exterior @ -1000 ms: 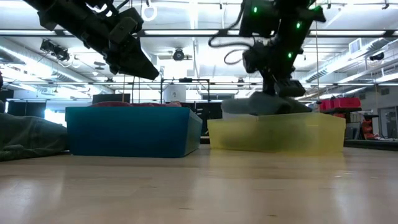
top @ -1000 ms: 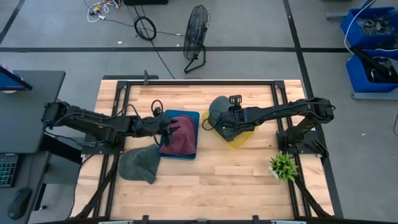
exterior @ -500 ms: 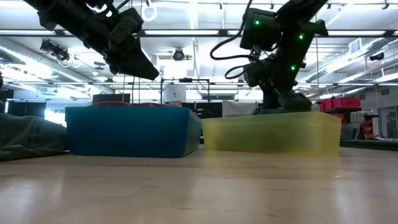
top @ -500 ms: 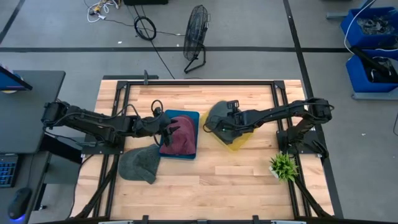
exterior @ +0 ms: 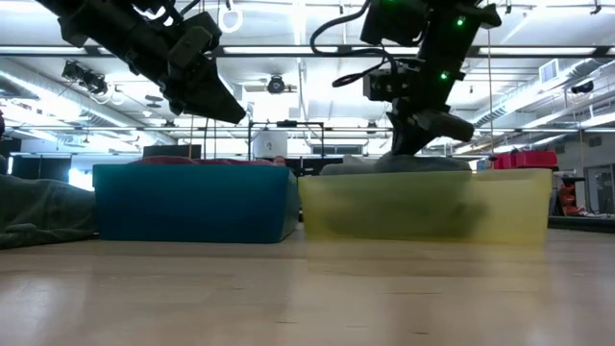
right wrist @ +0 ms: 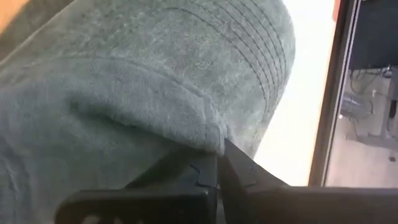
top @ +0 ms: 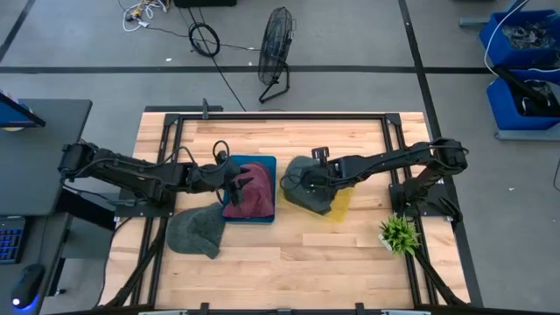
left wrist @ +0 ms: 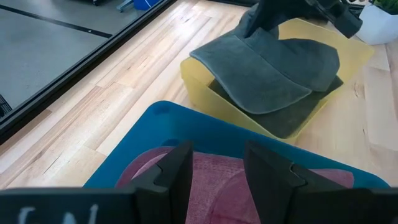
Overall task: Pick & Place hat
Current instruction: Put the bottom gray cap into the yellow bin
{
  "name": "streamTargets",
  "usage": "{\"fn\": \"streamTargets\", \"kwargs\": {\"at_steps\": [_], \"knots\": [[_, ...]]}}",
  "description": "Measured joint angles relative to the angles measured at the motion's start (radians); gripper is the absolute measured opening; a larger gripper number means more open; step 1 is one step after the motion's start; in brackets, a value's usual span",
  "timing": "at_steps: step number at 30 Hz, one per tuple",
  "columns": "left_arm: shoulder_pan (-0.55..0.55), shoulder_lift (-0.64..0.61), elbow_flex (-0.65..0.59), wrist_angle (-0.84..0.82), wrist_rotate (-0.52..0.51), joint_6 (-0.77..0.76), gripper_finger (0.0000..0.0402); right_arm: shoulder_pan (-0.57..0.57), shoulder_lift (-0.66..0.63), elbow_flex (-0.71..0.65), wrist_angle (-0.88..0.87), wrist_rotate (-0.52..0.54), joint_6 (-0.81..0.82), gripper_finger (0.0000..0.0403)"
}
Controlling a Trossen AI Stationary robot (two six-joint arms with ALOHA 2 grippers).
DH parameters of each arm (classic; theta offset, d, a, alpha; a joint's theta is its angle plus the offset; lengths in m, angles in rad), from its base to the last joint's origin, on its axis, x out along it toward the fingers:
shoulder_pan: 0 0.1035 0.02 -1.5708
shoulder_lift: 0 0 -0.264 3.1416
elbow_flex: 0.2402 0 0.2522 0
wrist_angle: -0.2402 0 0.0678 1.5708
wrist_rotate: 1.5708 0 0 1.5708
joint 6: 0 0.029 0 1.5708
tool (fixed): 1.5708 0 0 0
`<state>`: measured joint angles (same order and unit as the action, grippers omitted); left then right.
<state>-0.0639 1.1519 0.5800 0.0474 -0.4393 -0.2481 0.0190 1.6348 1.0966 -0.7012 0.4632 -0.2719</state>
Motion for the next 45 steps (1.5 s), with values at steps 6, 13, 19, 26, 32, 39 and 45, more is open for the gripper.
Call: {"fn": "streamTargets", "kwargs": {"at_steps": [6, 13, 19, 26, 32, 39, 45], "knots": [[0.000, 0.000, 0.000, 0.000, 0.000, 0.000, 0.0145, 0.007, 0.000, 0.000, -0.039, -0.055, 0.057, 0.0002], [0.000, 0.000, 0.000, 0.000, 0.000, -0.001, 0.0145, 0.001, -0.005, -0.073, 0.097, -0.221, 0.160, 0.0002], [0.002, 0.000, 0.000, 0.000, 0.000, -0.002, 0.0145, 0.012, -0.002, -0.084, 0.090, -0.083, 0.163, 0.0028], [0.025, 0.000, 0.000, -0.001, 0.000, -0.084, 0.0144, 0.043, -0.047, 0.053, -0.078, -0.061, 0.195, 0.0095], [0.035, 0.000, 0.000, -0.001, 0.000, -0.083, 0.0144, 0.059, -0.056, 0.095, -0.225, -0.013, 0.269, 0.0153], [0.035, 0.000, 0.000, -0.004, 0.000, -0.080, 0.0144, 0.054, -0.058, -0.012, -0.194, -0.019, 0.374, 0.0193], [0.035, 0.000, 0.000, -0.004, 0.000, -0.080, 0.0144, 0.040, -0.057, -0.066, -0.094, -0.034, 0.380, 0.0174]]}}
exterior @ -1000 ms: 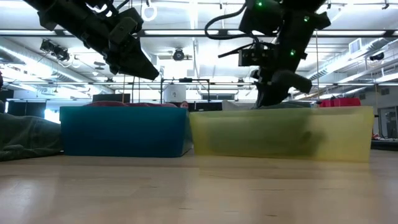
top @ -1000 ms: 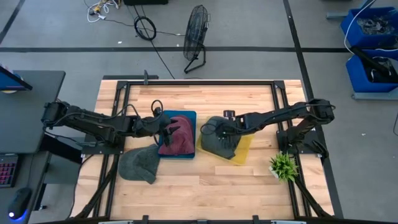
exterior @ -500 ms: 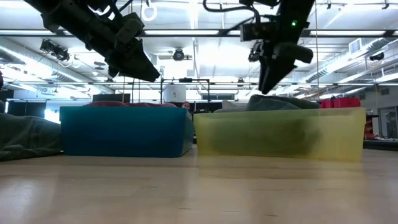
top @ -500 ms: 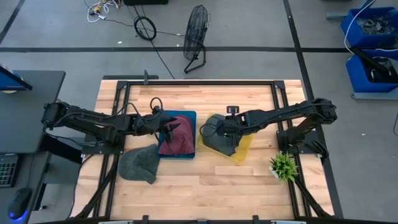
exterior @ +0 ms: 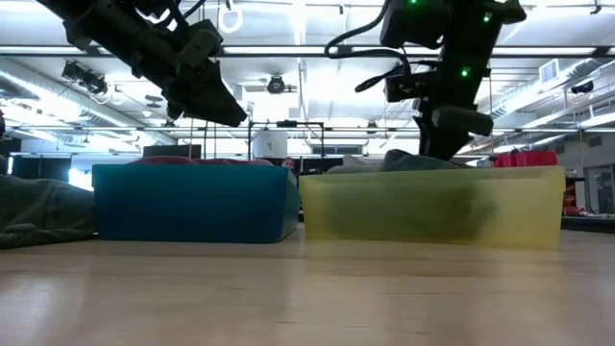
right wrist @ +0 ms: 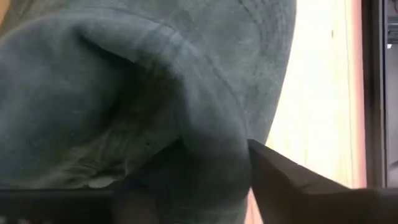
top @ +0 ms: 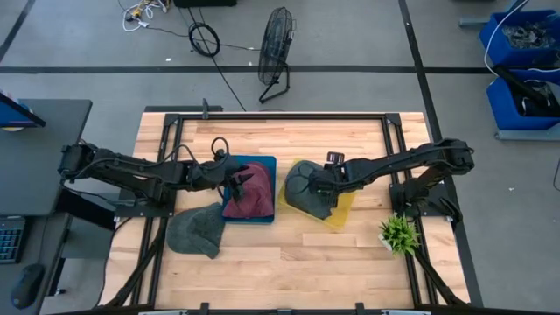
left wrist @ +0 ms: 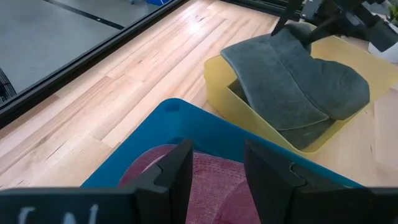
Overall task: Pick & Place hat
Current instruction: Put the bottom gray cap into the yellow bin
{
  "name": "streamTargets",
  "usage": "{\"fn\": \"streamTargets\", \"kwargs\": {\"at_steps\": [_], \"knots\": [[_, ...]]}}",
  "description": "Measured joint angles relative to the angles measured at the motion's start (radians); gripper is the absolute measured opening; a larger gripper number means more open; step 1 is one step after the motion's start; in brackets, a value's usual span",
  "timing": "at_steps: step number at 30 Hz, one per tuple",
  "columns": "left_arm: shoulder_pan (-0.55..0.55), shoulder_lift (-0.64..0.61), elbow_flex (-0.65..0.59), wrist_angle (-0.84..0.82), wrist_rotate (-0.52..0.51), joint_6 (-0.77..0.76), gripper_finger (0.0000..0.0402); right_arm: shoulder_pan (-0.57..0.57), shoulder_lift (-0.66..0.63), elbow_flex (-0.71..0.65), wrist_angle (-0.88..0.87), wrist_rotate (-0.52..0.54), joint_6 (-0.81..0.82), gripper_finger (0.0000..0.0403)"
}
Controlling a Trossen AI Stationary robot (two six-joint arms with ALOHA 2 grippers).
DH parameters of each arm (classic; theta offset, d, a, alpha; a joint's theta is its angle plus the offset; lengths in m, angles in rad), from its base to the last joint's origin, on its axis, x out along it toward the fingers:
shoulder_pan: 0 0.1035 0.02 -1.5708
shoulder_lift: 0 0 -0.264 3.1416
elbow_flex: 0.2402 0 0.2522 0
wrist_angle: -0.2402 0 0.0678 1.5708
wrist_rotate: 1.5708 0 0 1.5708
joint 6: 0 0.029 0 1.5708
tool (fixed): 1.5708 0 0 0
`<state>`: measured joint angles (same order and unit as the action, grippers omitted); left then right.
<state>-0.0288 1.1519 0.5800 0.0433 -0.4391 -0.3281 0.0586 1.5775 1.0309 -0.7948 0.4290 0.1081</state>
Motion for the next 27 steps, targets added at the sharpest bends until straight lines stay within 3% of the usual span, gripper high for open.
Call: {"fn": "streamTargets", "kwargs": {"at_steps": [4, 8, 12, 15, 22, 27], "knots": [[0.000, 0.000, 0.000, 0.000, 0.000, 0.002, 0.0144, 0.008, 0.000, 0.034, -0.044, -0.020, -0.005, 0.0094], [0.000, 0.000, 0.000, 0.000, -0.001, 0.002, 0.0144, 0.008, 0.000, 0.073, -0.062, -0.118, 0.026, 0.0013], [0.002, 0.000, 0.000, 0.000, -0.005, 0.002, 0.0144, 0.018, 0.000, 0.110, -0.058, -0.225, 0.075, 0.0026], [0.016, 0.000, 0.000, -0.002, -0.009, 0.002, 0.0144, 0.025, 0.002, 0.112, -0.058, -0.239, 0.075, 0.0020], [0.052, 0.001, 0.000, -0.002, -0.009, 0.002, 0.0144, 0.025, 0.048, 0.046, 0.042, -0.370, 0.145, 0.0009], [0.071, 0.001, 0.000, -0.002, -0.009, 0.001, 0.0144, 0.024, 0.046, 0.041, 0.010, -0.292, 0.144, 0.0004]]}}
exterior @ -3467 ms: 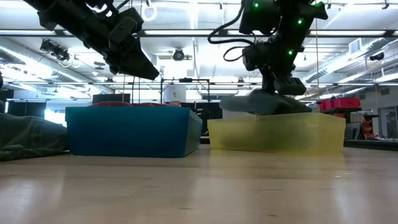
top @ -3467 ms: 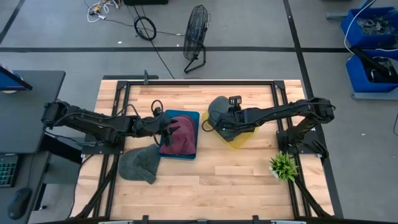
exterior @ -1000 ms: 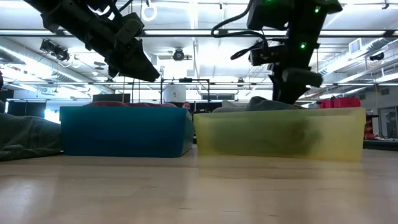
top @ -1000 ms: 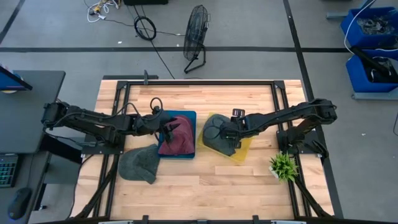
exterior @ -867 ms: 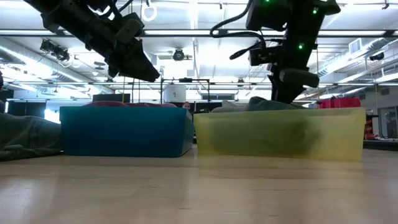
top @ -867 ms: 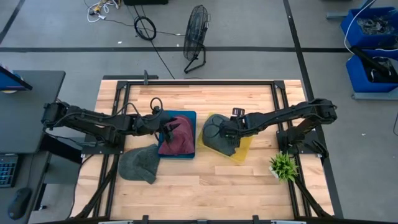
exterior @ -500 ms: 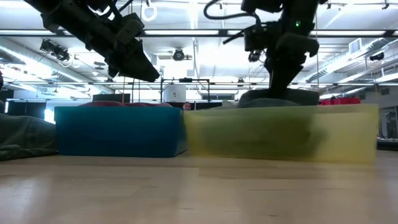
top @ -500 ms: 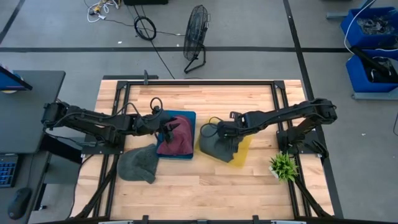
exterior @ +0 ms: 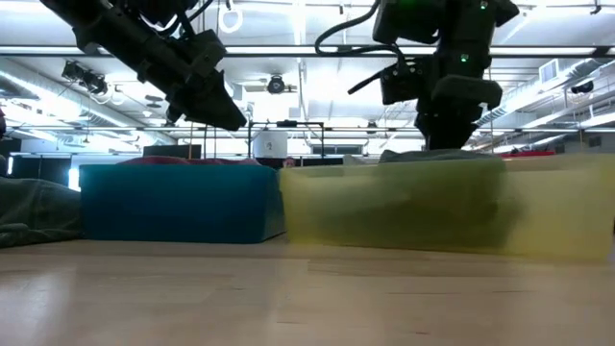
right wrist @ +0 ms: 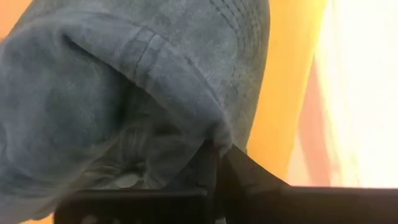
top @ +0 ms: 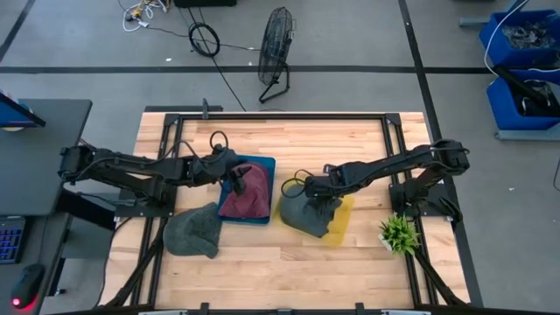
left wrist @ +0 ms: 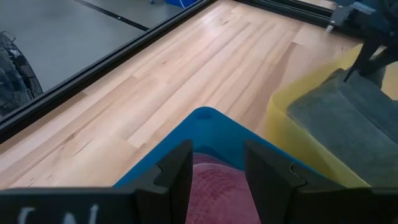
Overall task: Pick & Place hat
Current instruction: Put the bottom gray cap into the yellow bin
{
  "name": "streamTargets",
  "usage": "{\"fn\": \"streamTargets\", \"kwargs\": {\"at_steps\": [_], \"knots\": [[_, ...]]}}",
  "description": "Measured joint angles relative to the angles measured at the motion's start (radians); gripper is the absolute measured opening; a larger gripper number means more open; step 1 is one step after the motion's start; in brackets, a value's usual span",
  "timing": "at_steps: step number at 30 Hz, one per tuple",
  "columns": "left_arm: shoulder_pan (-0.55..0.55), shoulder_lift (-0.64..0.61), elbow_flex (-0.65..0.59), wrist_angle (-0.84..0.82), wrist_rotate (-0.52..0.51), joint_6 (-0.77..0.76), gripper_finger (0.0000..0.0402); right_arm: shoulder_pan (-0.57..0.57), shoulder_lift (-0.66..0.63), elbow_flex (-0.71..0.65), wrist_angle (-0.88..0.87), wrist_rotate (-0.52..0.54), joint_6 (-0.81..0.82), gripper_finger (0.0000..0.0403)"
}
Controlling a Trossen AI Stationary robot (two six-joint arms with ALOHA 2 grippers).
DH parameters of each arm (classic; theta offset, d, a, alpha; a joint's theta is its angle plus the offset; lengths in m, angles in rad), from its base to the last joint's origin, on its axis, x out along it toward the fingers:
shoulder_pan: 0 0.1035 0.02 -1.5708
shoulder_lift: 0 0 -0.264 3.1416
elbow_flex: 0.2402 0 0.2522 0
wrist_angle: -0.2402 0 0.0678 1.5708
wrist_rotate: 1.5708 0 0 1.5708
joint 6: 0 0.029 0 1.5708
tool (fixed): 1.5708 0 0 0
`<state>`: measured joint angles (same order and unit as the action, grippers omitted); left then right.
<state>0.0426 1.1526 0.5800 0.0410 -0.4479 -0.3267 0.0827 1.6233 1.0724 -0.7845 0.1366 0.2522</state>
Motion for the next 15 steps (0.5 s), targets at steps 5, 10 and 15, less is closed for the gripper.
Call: {"fn": "streamTargets", "kwargs": {"at_steps": [5, 10, 15], "knots": [[0.000, 0.000, 0.000, 0.000, -0.001, -0.003, 0.0144, -0.004, 0.013, -0.009, 0.052, 0.020, -0.028, 0.0007], [0.000, 0.000, 0.000, 0.000, 0.021, -0.003, 0.0144, -0.003, 0.048, -0.054, 0.193, 0.037, -0.025, 0.0008], [0.000, -0.001, 0.033, 0.004, 0.090, -0.016, 0.0142, -0.006, 0.040, -0.058, 0.167, 0.039, -0.025, 0.0025]]}}
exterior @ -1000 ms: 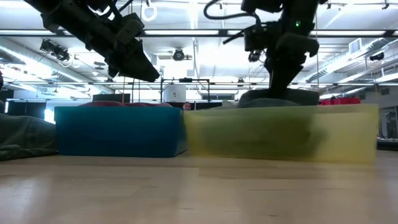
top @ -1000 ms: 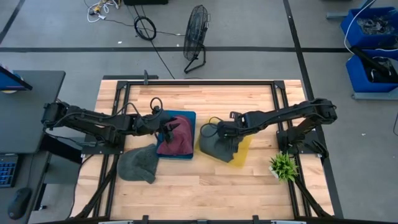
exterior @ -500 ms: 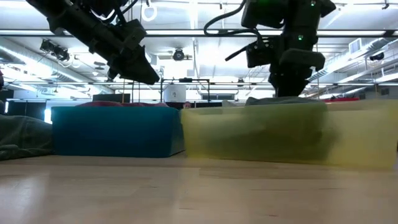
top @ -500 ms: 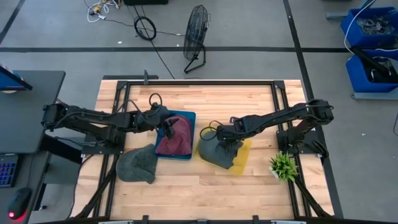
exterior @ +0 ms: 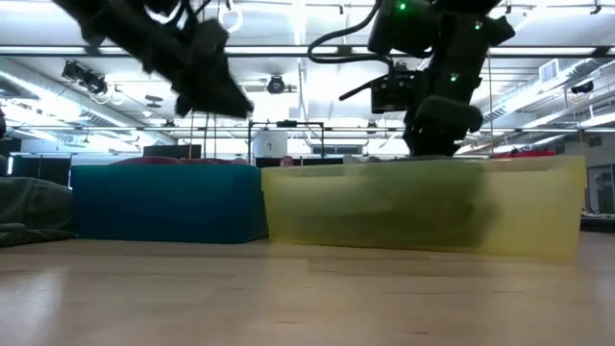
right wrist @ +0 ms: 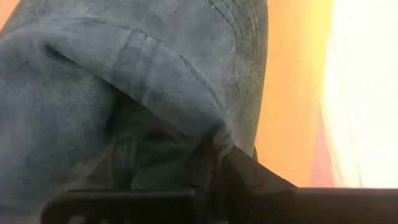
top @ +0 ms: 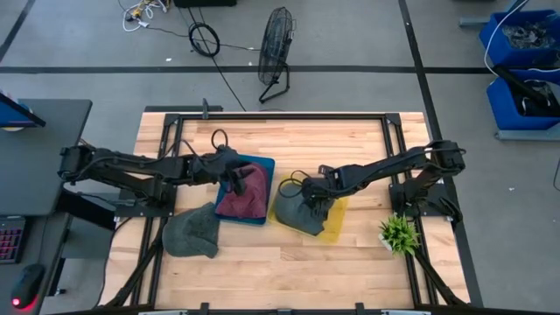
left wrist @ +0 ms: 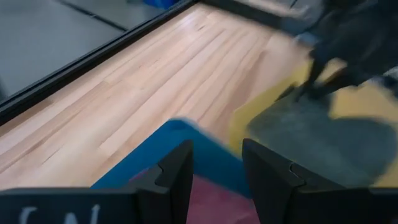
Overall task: Pick & Place hat
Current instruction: Put the bottom gray cap into the yellow bin, then put the gray cap into the yellow bin
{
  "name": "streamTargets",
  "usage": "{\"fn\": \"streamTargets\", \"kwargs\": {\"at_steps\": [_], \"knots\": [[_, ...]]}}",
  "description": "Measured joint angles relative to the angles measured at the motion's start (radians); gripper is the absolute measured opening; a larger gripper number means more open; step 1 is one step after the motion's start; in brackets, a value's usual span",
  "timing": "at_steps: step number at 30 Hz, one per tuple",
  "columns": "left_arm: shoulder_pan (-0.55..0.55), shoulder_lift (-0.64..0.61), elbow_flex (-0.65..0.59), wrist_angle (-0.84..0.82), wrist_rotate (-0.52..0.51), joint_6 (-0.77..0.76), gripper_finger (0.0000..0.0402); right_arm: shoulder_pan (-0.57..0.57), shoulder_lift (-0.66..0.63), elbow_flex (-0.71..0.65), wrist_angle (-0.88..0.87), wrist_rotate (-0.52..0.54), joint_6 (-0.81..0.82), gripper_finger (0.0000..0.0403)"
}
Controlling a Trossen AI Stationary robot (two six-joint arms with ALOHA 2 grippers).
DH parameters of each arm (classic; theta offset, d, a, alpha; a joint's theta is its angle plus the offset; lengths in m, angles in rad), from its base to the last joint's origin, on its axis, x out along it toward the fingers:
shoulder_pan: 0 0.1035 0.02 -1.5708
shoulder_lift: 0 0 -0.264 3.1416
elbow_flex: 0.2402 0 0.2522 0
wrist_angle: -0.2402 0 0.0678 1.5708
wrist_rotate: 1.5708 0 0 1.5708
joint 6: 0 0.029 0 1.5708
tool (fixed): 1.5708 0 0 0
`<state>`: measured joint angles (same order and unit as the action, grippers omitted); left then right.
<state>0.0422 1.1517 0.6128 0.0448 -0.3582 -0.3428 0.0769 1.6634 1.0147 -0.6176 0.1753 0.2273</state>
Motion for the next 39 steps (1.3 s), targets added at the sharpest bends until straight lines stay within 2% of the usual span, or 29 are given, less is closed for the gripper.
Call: {"fn": "streamTargets", "kwargs": {"at_steps": [4, 6, 9, 13, 17, 24, 29, 33, 39], "knots": [[0.000, -0.009, 0.116, -0.103, 0.096, -0.045, 0.0133, 0.000, -0.042, 0.021, -0.088, -0.003, -0.004, 0.0057], [-0.009, -0.009, 0.212, -0.269, 0.141, -0.093, 0.0128, 0.000, -0.068, 0.045, -0.130, -0.003, -0.014, 0.0075], [-0.045, -0.003, 0.387, -0.605, 0.154, -0.176, 0.0121, 0.000, -0.109, 0.083, -0.193, -0.001, -0.026, 0.0101], [-0.127, 0.016, 0.551, -0.989, 0.153, -0.431, 0.0120, 0.001, -0.161, 0.108, -0.204, 0.029, -0.026, 0.0131], [-0.283, 0.020, 0.566, -1.166, 0.155, -0.747, 0.0121, 0.002, -0.201, 0.110, -0.206, 0.068, -0.026, 0.0152], [-0.624, 0.020, 0.330, -1.088, 0.133, -1.464, 0.0121, 0.002, -0.218, 0.110, -0.193, 0.078, -0.027, 0.0166], [-0.783, 0.021, 0.155, -1.028, 0.165, -1.806, 0.0121, 0.002, -0.218, 0.110, -0.171, 0.078, -0.051, 0.0167], [-0.840, 0.021, 0.108, -1.039, 0.221, -1.922, 0.0121, 0.002, -0.218, 0.110, -0.143, 0.078, -0.057, 0.0167], [-0.847, 0.021, 0.164, -1.047, 0.227, -1.924, 0.0121, 0.002, -0.219, 0.110, -0.111, 0.078, -0.083, 0.0167]]}}
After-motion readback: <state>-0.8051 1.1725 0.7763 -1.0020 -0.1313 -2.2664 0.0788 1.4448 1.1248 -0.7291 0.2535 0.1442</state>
